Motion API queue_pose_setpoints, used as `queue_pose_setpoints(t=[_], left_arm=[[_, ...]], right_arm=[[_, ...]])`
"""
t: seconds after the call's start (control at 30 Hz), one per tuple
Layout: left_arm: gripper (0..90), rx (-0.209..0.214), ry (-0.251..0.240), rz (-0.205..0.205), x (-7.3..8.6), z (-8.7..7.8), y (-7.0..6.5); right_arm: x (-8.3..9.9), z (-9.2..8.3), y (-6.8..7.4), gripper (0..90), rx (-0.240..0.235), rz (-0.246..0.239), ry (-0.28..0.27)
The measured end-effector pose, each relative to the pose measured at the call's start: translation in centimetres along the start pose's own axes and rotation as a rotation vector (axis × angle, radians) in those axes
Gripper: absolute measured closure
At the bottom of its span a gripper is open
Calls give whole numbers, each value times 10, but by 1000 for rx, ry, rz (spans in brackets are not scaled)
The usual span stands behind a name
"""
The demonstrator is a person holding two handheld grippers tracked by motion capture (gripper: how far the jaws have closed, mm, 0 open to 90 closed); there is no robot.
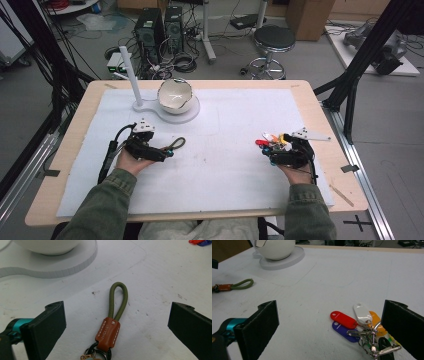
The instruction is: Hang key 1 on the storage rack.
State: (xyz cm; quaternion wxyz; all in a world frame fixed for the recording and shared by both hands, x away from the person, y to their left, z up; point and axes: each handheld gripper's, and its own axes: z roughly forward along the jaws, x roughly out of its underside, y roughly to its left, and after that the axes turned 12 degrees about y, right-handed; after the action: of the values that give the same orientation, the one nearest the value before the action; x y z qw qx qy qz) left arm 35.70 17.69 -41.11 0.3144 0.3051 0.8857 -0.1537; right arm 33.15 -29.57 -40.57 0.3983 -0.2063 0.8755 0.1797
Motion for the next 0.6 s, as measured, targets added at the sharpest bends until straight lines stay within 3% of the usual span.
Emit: queue_pose_setpoints(t=[0.6], left_arm=[[65, 9, 69, 47, 3, 13, -1]], right_arm=[[2, 0, -2, 8, 9, -1, 7]])
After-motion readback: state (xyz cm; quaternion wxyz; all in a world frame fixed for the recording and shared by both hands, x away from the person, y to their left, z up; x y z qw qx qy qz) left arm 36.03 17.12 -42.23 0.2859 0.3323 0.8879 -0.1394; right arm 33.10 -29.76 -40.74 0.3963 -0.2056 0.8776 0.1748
